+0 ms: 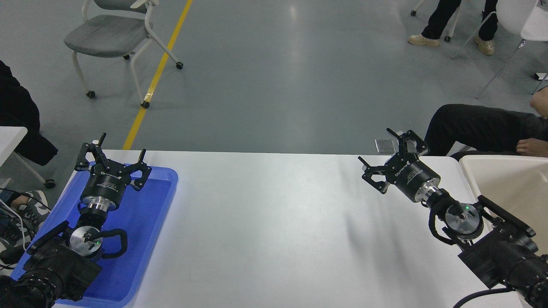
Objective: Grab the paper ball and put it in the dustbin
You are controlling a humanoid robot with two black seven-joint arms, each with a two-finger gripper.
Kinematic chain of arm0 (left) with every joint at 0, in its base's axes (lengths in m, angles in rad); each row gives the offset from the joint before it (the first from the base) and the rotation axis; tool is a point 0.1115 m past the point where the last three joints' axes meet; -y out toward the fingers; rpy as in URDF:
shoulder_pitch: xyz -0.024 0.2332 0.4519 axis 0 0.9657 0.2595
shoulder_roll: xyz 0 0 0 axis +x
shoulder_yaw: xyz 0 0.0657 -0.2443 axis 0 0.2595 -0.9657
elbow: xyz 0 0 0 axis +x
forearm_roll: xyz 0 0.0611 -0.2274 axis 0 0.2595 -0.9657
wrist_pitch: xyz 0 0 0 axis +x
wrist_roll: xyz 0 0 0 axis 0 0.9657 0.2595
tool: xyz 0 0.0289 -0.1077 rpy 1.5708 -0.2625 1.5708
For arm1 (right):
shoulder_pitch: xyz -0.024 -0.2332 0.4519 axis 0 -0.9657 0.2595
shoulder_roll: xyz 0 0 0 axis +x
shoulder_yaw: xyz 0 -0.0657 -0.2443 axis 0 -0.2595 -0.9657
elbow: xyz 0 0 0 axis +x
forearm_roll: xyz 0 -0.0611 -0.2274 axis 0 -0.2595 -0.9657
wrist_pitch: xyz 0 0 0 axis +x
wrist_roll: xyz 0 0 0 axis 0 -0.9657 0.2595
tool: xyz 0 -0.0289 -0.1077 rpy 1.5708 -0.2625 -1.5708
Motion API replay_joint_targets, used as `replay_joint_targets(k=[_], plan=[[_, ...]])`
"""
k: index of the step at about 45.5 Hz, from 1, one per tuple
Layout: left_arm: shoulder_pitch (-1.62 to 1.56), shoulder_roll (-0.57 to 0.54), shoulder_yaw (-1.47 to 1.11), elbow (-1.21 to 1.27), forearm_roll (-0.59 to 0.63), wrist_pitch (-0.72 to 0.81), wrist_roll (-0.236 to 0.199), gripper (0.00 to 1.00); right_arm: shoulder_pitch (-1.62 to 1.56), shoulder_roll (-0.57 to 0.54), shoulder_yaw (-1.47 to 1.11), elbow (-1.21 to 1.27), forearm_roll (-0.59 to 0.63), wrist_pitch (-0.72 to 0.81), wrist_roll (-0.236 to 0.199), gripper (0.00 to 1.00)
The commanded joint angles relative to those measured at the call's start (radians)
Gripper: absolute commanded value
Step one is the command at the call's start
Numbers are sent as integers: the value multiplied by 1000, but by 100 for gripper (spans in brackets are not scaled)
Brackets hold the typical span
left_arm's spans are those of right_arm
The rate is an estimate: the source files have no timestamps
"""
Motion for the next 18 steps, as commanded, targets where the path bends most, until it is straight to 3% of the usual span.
replay_joint_targets(k=[1,18], plan=[[-1,0,0,-1,0,0,0,100,-24,7,10,-36,3,30,0,100],[-1,0,0,-1,0,0,0,100,-25,7,9,-36,1,29,0,100]])
